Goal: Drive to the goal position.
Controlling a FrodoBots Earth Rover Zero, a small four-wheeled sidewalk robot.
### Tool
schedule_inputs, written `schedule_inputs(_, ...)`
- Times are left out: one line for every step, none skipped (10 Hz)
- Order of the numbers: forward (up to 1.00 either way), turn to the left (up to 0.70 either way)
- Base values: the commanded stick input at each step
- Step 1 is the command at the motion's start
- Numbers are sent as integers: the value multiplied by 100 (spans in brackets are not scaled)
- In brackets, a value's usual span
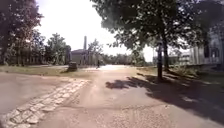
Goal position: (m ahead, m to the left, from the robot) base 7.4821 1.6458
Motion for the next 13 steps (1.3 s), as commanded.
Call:
schedule_inputs(85,0)
schedule_inputs(85,0)
schedule_inputs(85,0)
schedule_inputs(85,0)
schedule_inputs(85,0)
schedule_inputs(85,0)
schedule_inputs(85,0)
schedule_inputs(85,0)
schedule_inputs(85,0)
schedule_inputs(85,0)
schedule_inputs(85,0)
schedule_inputs(85,0)
schedule_inputs(85,0)
